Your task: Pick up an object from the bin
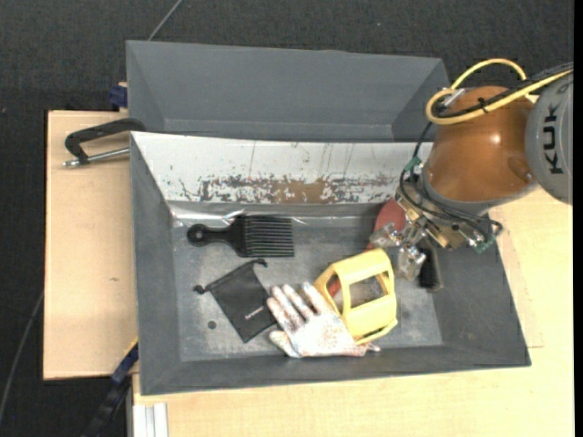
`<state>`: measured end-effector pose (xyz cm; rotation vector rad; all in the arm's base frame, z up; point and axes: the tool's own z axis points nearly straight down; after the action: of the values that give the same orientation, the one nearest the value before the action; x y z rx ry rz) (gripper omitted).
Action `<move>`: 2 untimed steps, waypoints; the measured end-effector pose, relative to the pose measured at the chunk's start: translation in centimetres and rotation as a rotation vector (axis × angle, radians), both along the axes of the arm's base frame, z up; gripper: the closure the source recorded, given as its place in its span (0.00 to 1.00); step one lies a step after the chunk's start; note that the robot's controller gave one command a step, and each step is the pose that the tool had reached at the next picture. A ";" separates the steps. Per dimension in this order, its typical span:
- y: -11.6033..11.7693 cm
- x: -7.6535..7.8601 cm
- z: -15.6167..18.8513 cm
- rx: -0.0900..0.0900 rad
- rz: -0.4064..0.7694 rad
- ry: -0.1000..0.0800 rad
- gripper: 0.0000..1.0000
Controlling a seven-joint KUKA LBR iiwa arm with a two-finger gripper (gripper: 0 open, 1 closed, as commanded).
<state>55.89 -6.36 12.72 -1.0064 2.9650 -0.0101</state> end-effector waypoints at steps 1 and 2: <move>0.0 0.0 0.1 0.000 0.000 0.000 1.00; -0.2 -3.4 -3.5 -0.002 -0.019 -0.026 1.00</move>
Offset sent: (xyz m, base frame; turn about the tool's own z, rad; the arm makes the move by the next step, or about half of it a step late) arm -0.0583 0.0003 -0.0572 0.0181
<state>52.47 -6.59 9.27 -0.9710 2.9520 -0.0264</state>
